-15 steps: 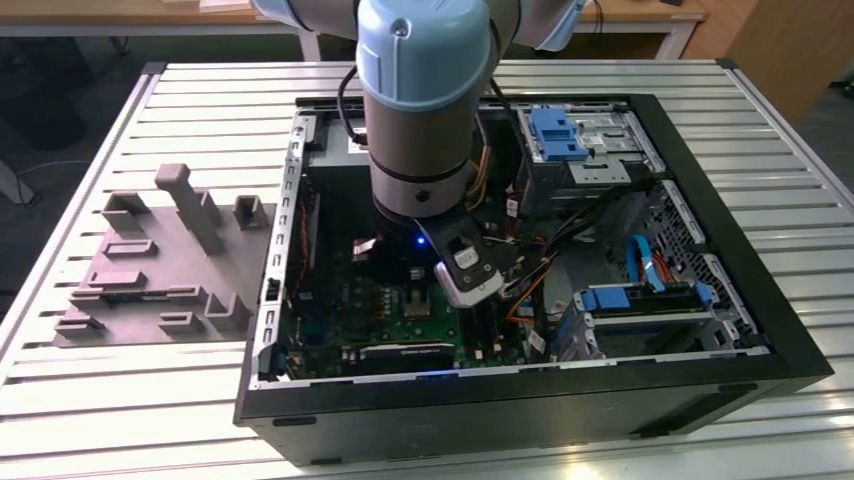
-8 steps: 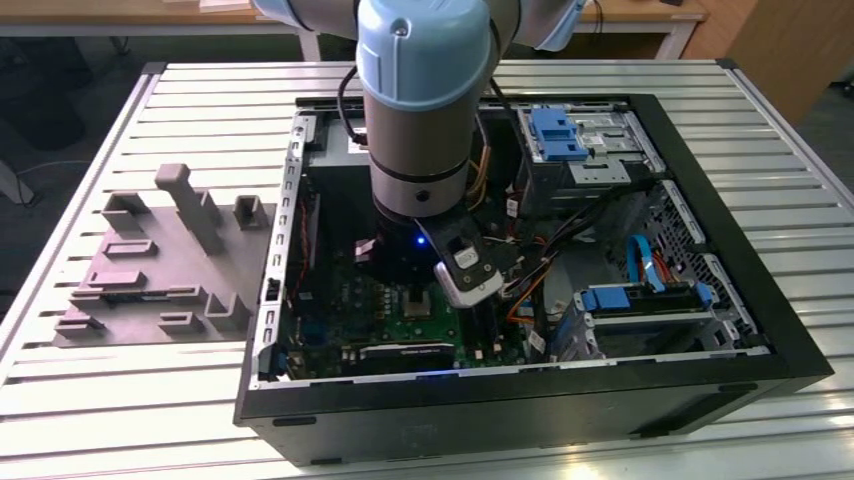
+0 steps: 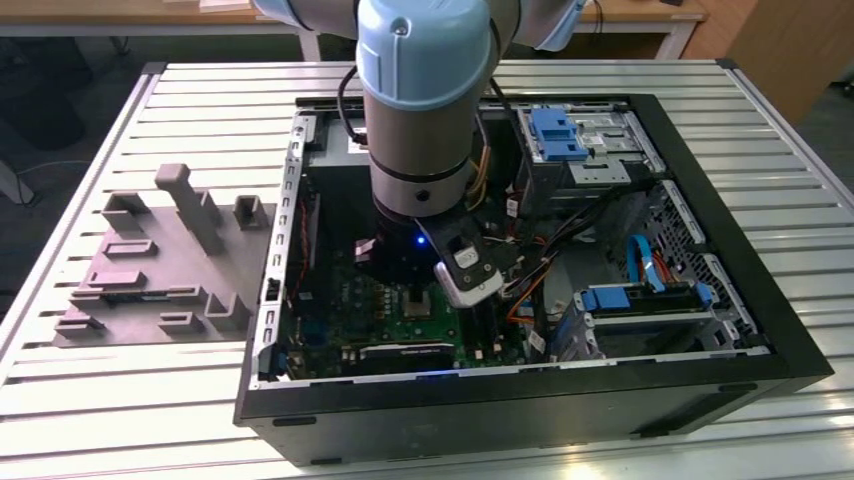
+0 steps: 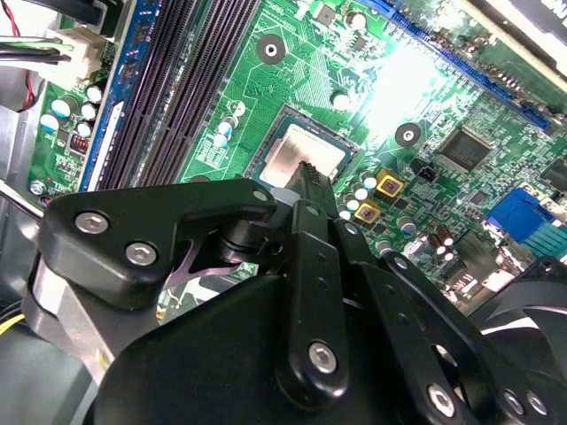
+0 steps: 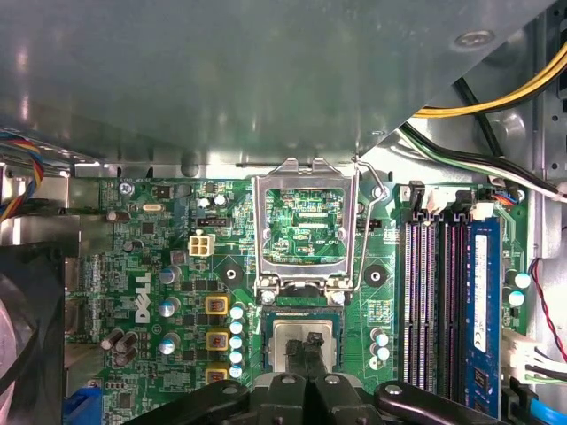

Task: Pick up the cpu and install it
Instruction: 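Close the cpu cover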

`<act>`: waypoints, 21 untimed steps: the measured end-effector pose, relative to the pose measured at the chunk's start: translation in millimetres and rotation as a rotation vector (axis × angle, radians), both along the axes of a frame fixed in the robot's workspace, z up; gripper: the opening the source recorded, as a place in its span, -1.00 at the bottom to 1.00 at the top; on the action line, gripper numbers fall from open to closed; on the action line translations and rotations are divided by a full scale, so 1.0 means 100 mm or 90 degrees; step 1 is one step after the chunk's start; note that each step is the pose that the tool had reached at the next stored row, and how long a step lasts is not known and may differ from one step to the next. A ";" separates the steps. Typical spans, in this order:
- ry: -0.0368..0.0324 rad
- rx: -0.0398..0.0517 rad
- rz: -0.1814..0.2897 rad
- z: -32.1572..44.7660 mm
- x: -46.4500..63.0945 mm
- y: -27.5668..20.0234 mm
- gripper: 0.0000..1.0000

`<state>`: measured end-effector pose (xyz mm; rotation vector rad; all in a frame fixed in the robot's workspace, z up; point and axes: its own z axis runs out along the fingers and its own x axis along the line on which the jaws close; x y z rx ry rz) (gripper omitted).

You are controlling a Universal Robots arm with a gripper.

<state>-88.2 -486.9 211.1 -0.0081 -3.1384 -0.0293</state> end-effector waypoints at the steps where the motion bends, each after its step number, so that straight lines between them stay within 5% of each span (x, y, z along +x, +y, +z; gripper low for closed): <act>1: 0.0000 0.0000 0.000 0.000 0.00 0.000 -0.79; 9: -0.0006 -0.0003 0.000 0.033 0.00 0.001 -0.79; 21: -0.0073 -0.0004 0.000 0.410 0.00 0.013 -0.79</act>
